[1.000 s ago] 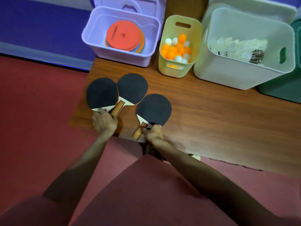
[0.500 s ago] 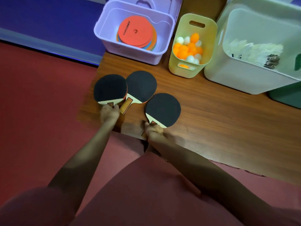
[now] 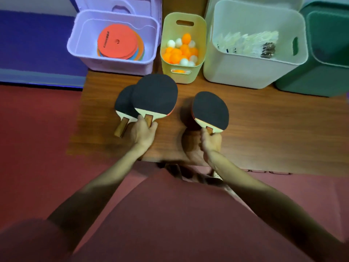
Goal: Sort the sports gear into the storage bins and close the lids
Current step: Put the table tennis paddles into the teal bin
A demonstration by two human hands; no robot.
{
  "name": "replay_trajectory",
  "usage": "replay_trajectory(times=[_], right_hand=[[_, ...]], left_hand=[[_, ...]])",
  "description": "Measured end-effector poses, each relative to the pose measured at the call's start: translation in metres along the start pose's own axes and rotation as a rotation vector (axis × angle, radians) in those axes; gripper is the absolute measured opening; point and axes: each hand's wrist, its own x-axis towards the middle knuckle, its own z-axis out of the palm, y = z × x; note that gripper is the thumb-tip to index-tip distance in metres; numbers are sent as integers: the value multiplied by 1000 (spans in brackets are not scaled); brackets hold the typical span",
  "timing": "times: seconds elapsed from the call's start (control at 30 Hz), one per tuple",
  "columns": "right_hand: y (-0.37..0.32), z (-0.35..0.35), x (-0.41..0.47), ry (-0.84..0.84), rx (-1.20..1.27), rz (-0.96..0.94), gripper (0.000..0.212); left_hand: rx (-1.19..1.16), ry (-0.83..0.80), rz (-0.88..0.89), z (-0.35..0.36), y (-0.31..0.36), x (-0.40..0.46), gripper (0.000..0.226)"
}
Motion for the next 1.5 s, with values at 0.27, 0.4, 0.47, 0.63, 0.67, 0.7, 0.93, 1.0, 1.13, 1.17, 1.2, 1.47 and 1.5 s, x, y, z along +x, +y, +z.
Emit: replay_trajectory(times=[0.27,0.4,0.47,0.63,0.67,0.7,0.93,1.0,1.13,1.17,1.2,1.47,1.5], right_hand=[[-3,-124,42,299,-19,-109,23],[-15,-186,69,396,-1,-163,21],[-22,-218,85,436,-16,-191,21],[-42,-294,131,476,-29,-234,23],[-47,-308,140,481,-29,-243,26],[-51,-321,150,489,-29,-253,28],[-93,-395,213,485,8,-262,20],[-108,-408,230,479,19,-263,20],[-138,-429,262,455,9,-318,24],[-147,-434,269,449,8,-331,26],[-155,-438,276,446,6,-347,30],[-208,-464,337,285,-119,-405,28],[-211,-465,344,255,-130,-400,25]], left_hand=[[48,-116,309,47,89,-28,29],[77,-150,391,82,145,-44,29],[91,-154,414,99,177,-52,29],[68,-147,459,141,254,-68,31],[62,-143,464,149,268,-69,31],[62,-139,470,156,282,-71,31],[108,-91,521,194,376,-68,29],[99,-89,525,200,404,-61,31],[110,-99,535,208,460,-43,24],[118,-111,542,210,474,-38,23],[128,-127,547,213,488,-31,23],[360,-347,575,249,570,15,15],[376,-372,574,257,573,22,14]])
